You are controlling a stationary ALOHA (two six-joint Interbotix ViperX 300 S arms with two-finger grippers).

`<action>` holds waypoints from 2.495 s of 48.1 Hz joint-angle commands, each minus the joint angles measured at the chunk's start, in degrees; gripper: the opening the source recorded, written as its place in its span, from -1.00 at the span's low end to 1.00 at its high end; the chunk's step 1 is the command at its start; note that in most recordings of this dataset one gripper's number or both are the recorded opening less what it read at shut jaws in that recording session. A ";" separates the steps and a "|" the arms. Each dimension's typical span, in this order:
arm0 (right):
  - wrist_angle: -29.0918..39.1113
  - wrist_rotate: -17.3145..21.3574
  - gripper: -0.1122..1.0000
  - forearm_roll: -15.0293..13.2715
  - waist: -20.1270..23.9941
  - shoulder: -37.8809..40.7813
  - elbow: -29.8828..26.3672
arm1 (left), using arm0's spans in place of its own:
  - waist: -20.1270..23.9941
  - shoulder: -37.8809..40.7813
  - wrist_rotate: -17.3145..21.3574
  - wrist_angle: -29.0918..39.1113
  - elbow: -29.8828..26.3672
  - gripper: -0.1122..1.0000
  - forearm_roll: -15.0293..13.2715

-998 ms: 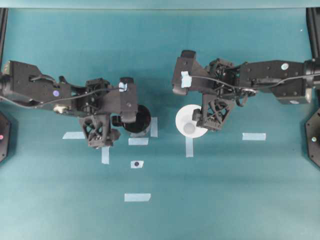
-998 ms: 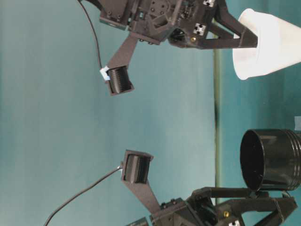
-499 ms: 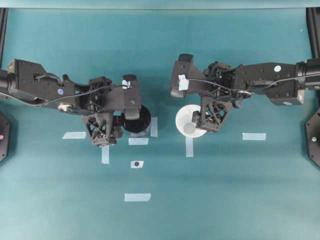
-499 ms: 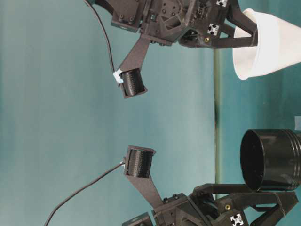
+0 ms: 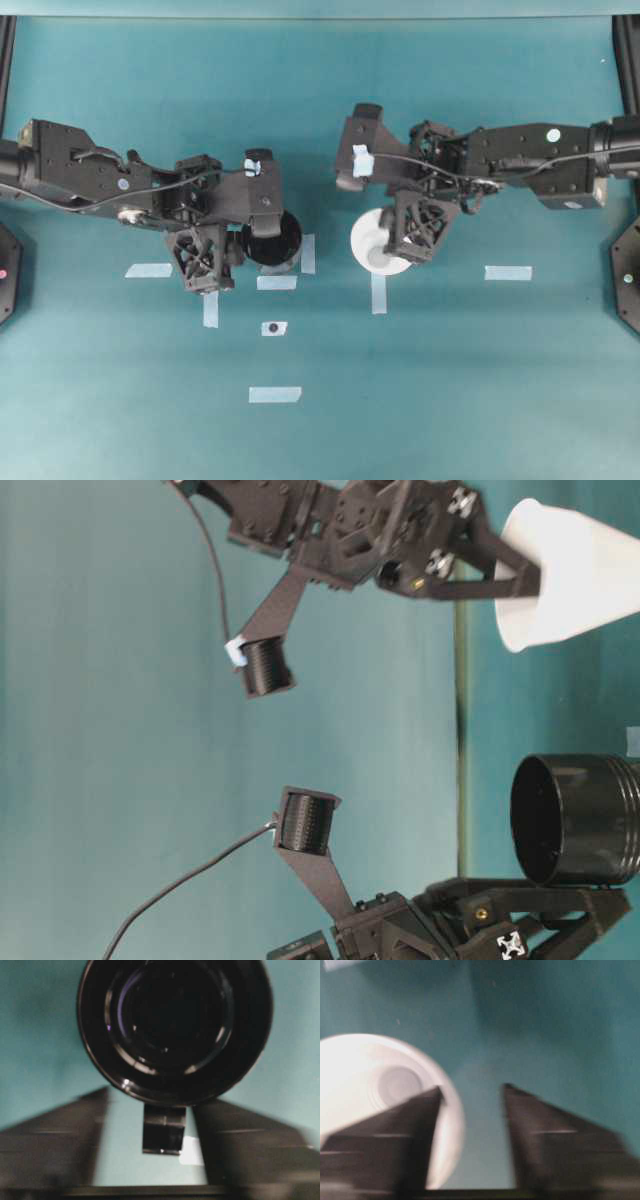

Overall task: Holding the cup holder with the left arm, the right arm places the cup into the cup holder.
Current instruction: 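Lower left gripper onto holder rim, right gripper onto white cup rim, then close both grippers on the holder rim and cup rim, then lift holder with left gripper, carry white cup toward it with right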

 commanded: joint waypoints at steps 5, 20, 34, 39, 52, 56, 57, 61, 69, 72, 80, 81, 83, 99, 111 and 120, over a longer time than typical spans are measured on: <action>-0.26 -0.18 -0.57 0.26 1.14 -1.41 -1.32 | -0.09 -1.14 -0.09 0.44 -1.23 -0.33 0.18; -0.18 -0.09 -0.73 2.55 1.58 -1.49 -1.14 | -0.18 -1.41 0.35 0.26 -1.93 -0.33 0.18; 0.62 0.62 -0.74 2.99 1.58 -2.81 -1.05 | -0.53 -2.46 0.35 0.09 -2.02 -0.33 0.18; 1.76 1.32 -0.74 3.25 1.49 -3.96 -1.05 | -0.79 -3.34 0.26 0.09 -1.93 -0.33 0.18; 2.55 5.27 -0.74 3.25 0.35 -8.00 -0.35 | -1.85 -3.96 0.44 -0.09 -1.93 -0.33 0.18; 2.55 6.77 -0.74 3.25 0.00 -9.49 0.00 | -2.37 -4.13 0.44 -0.62 -1.93 -0.33 0.18; 2.55 7.03 -0.74 3.25 0.00 -9.84 0.09 | -2.55 -4.22 0.44 -0.88 -1.93 -0.33 0.18; 2.64 7.82 -0.74 3.25 0.00 -11.16 0.35 | -2.90 -4.57 0.44 -1.93 -1.76 -0.33 0.18; 2.55 8.88 -0.74 3.25 -0.26 -14.41 1.14 | -2.99 -5.19 0.26 -4.92 -1.76 -0.33 0.18; 2.55 9.32 -0.74 3.25 -0.35 -15.64 1.58 | -2.99 -5.45 0.26 -6.06 -1.76 -0.33 0.18; 2.99 10.55 -0.74 3.25 -0.79 -19.42 3.52 | -2.99 -5.80 0.26 -7.47 -1.67 -0.33 0.18; 3.08 10.72 -0.74 3.25 -0.88 -19.95 3.69 | -2.99 -5.80 0.26 -7.56 -1.67 -0.33 0.18; 3.25 10.99 -0.74 3.25 -0.97 -21.01 3.96 | -2.99 -5.80 0.26 -7.91 -1.67 -0.33 0.18; 1.85 14.24 -0.74 3.25 -2.55 -30.41 3.96 | -2.99 -5.54 0.18 -11.78 -2.29 -0.33 0.18; -0.97 15.56 -0.74 3.25 -2.11 -31.46 3.96 | -2.99 -4.83 0.35 -11.78 -3.69 -0.33 0.18; -2.29 15.56 -0.74 3.60 -1.14 -30.15 2.46 | -3.08 -4.57 0.44 -11.25 -5.27 -0.33 0.18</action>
